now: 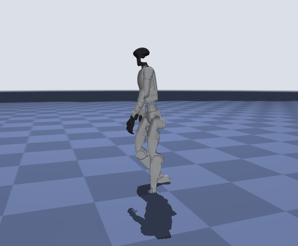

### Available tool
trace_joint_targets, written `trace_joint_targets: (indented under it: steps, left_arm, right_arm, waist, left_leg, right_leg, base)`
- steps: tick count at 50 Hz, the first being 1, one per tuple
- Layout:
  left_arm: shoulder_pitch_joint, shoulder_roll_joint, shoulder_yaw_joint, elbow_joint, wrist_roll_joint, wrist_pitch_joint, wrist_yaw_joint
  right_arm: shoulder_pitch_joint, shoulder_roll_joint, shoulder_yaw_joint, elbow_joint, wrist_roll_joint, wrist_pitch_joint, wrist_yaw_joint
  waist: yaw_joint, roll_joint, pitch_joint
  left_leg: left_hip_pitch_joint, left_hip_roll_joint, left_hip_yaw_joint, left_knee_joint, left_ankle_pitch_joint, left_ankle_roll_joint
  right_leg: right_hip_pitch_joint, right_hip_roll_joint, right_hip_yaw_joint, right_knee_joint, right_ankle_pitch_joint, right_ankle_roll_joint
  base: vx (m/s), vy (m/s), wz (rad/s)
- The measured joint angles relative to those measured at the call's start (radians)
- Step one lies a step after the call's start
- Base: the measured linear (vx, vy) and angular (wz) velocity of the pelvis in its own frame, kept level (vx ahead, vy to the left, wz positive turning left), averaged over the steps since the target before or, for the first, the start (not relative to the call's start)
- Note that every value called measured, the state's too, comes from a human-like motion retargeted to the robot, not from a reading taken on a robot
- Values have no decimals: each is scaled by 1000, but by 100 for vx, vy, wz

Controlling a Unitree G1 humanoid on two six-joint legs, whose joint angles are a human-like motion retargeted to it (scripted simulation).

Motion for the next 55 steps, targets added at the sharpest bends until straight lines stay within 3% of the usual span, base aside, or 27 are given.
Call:
trace_joint_targets:
  steps: [25,55]
  left_arm:
    - [-24,-12,-62,3,124,-27,-3]
    - [-2,19,-110,-62,191,-53,-13]
  right_arm:
    - [48,-14,36,28,-144,-25,2]
    - [105,-25,84,-10,-246,-57,63]
  waist:
    - [16,107,-29]
    - [32,114,-57]
  left_leg:
    - [-23,9,-23,6,5,-18]
    - [-30,-8,-18,4,22,-18]
  right_leg:
    - [91,55,-145,-87,36,-8]
    - [118,65,-200,-91,91,-19]
  base:
    - [1,2,33]
    - [0,1,9]
